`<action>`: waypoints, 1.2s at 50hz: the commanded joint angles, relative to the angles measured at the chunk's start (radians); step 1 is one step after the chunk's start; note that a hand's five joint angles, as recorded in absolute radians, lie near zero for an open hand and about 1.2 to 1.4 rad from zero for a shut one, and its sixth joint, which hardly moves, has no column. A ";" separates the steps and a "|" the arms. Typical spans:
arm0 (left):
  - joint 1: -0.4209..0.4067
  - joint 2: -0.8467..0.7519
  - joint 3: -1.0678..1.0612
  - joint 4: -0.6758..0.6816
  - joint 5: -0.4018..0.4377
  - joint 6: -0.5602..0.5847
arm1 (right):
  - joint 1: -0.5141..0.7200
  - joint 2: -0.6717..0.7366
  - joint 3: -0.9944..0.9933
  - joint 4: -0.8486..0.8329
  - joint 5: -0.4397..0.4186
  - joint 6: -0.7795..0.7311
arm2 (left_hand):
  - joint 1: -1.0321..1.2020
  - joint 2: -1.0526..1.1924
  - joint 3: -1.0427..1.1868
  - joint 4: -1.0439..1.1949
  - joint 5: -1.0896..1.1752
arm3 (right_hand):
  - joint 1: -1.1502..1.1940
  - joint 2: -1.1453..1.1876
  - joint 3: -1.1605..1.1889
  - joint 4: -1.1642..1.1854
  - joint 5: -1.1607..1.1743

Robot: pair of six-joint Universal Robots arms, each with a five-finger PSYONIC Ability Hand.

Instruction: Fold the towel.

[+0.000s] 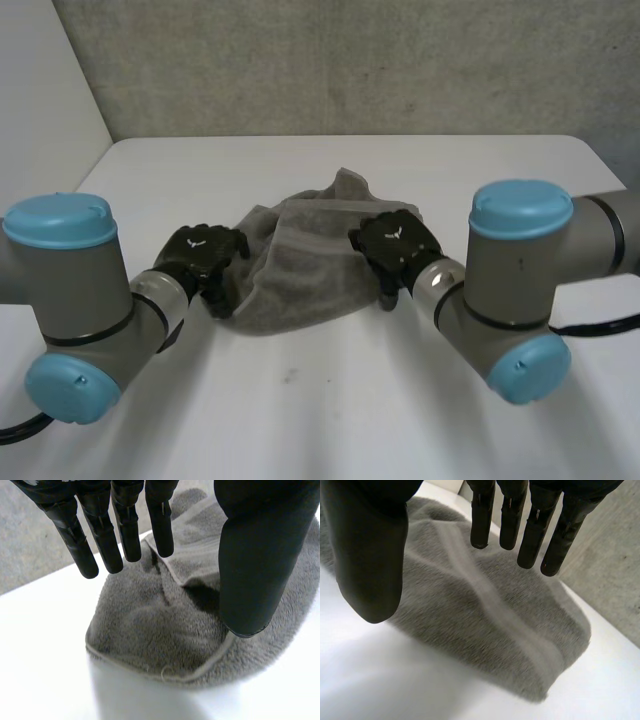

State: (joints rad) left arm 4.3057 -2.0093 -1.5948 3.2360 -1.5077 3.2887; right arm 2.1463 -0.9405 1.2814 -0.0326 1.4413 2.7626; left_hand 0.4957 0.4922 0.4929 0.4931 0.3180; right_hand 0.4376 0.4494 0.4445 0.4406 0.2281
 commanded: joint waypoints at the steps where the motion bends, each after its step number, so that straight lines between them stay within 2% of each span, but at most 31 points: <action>1: 0.006 -0.011 0.007 -0.076 -0.002 0.000 | 0.003 0.106 -0.235 0.126 0.002 0.002 | 0.167 0.170 0.169 0.169 0.170 | -0.047 -0.059 -0.054 -0.050 -0.012; 5: 0.006 -0.019 0.007 -0.081 -0.003 -0.001 | 0.009 0.193 -0.399 0.230 0.007 0.003 | 0.313 0.317 0.316 0.316 0.317 | -0.041 -0.053 -0.048 -0.044 -0.006; 8: 0.006 -0.026 0.006 -0.081 -0.003 -0.001 | 0.009 0.218 -0.448 0.255 0.010 0.003 | 0.337 0.341 0.340 0.340 0.340 | -0.041 -0.053 -0.048 -0.044 -0.006; 10: 0.003 -0.037 0.006 -0.082 -0.003 -0.001 | 0.010 0.250 -0.525 0.287 0.013 0.005 | 0.448 0.452 0.451 0.451 0.451 | -0.041 -0.053 -0.048 -0.044 -0.006; 14: -0.001 -0.039 0.004 -0.082 0.000 -0.001 | 0.010 0.266 -0.579 0.298 0.016 0.005 | 0.537 0.540 0.540 0.539 0.540 | -0.041 -0.053 -0.048 -0.044 -0.006; 16: -0.015 -0.036 0.000 -0.090 0.000 -0.003 | 0.010 0.275 -0.620 0.300 0.004 0.002 | 0.677 0.681 0.680 0.680 0.680 | -0.039 -0.050 -0.045 -0.042 -0.004; 17: -0.015 -0.036 -0.001 -0.090 0.000 -0.003 | 0.010 0.275 -0.620 0.300 0.004 0.002 | 0.678 0.681 0.681 0.680 0.681 | -0.038 -0.050 -0.045 -0.042 -0.004; 18: -0.020 -0.028 -0.005 -0.099 0.000 -0.003 | 0.010 0.278 -0.635 0.300 -0.013 0.002 | 0.791 0.795 0.794 0.794 0.794 | -0.036 -0.047 -0.042 -0.039 -0.001; 19: -0.020 -0.028 -0.005 -0.099 0.000 -0.003 | 0.010 0.278 -0.636 0.300 -0.013 0.002 | 0.792 0.796 0.795 0.795 0.795 | -0.036 -0.047 -0.042 -0.039 -0.001; 20: -0.030 -0.022 -0.008 -0.110 0.000 -0.003 | 0.010 0.282 -0.651 0.300 -0.033 0.000 | 0.899 0.903 0.902 0.902 0.903 | -0.033 -0.044 -0.040 -0.036 0.002; 21: -0.046 -0.013 -0.010 -0.126 0.000 -0.001 | 0.010 0.290 -0.668 0.303 -0.068 0.000 | 0.901 0.904 0.903 0.903 0.904 | -0.030 -0.042 -0.037 -0.033 0.005; 22: -0.046 -0.013 -0.010 -0.127 0.000 -0.001 | 0.010 0.290 -0.668 0.303 -0.068 0.000 | 0.901 0.904 0.903 0.903 0.904 | -0.030 -0.041 -0.037 -0.033 0.005; 24: -0.078 0.012 -0.014 -0.166 0.000 0.000 | 0.010 0.308 -0.701 0.324 -0.177 -0.005 | 0.901 0.904 0.903 0.903 0.904 | -0.030 -0.042 -0.037 -0.033 0.005; 25: -0.078 0.012 -0.014 -0.167 0.000 0.000 | 0.010 0.309 -0.702 0.324 -0.177 -0.005 | 0.901 0.904 0.903 0.903 0.904 | -0.030 -0.041 -0.037 -0.033 0.005; 27: -0.098 0.046 -0.034 -0.208 0.000 0.000 | 0.010 0.330 -0.744 0.364 -0.290 -0.012 | 0.901 0.904 0.903 0.903 0.904 | -0.024 -0.036 -0.031 -0.027 0.011; 28: -0.098 0.046 -0.034 -0.208 0.000 0.000 | 0.010 0.330 -0.744 0.364 -0.291 -0.012 | 0.901 0.904 0.903 0.903 0.904 | -0.024 -0.036 -0.031 -0.027 0.011; 30: -0.125 0.084 -0.069 -0.234 0.000 0.002 | 0.010 0.367 -0.795 0.395 -0.366 -0.026 | 0.901 0.904 0.903 0.903 0.904 | -0.024 -0.036 -0.031 -0.027 0.011; 31: -0.126 0.084 -0.070 -0.234 0.000 0.002 | 0.010 0.367 -0.795 0.395 -0.366 -0.026 | 0.901 0.904 0.903 0.903 0.904 | -0.024 -0.036 -0.031 -0.027 0.011; 33: -0.165 0.130 -0.100 -0.243 -0.002 0.002 | 0.012 0.405 -0.856 0.422 -0.419 -0.050 | 0.901 0.904 0.903 0.903 0.904 | -0.024 -0.036 -0.031 -0.027 0.011; 36: -0.199 0.171 -0.129 -0.246 -0.003 0.002 | 0.032 0.449 -0.913 0.457 -0.446 -0.101 | 0.901 0.904 0.903 0.903 0.904 | -0.024 -0.036 -0.031 -0.027 0.011; 42: -0.216 0.225 -0.163 -0.246 -0.003 0.002 | 0.072 0.519 -0.971 0.530 -0.456 -0.244 | 0.901 0.904 0.903 0.903 0.904 | -0.024 -0.036 -0.031 -0.027 0.011; 47: -0.216 0.259 -0.188 -0.246 -0.003 0.003 | 0.115 0.592 -0.971 0.643 -0.440 -0.513 | 0.901 0.904 0.903 0.903 0.904 | -0.009 -0.021 -0.016 -0.012 0.026; 49: -0.216 0.259 -0.188 -0.246 -0.003 0.003 | 0.122 0.607 -0.973 0.652 -0.427 -0.562 | 0.901 0.904 0.903 0.903 0.904 | 0.008 -0.004 0.001 0.005 0.043; 53: -0.216 0.256 -0.188 -0.245 -0.003 0.005 | 0.129 0.615 -0.985 0.651 -0.375 -0.606 | 0.901 0.904 0.903 0.903 0.904 | 0.123 0.111 0.116 0.120 0.158; 55: -0.208 0.251 -0.186 -0.242 -0.003 0.005 | 0.129 0.609 -1.013 0.619 -0.314 -0.603 | 0.901 0.904 0.903 0.903 0.904 | 0.272 0.260 0.265 0.269 0.307; 60: -0.204 0.244 -0.186 -0.239 -0.003 0.005 | 0.130 0.592 -1.033 0.528 -0.250 -0.569 | 0.901 0.904 0.903 0.903 0.904 | 0.357 0.346 0.350 0.354 0.392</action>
State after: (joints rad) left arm 4.0943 -1.7537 -1.7836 2.9931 -1.5110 3.2930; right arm 2.2753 -0.3297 0.2788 0.5922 1.0966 2.1642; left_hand 1.1907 1.2171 1.2156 1.2175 1.0312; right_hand 0.7129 0.7084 0.7170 0.7128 0.5381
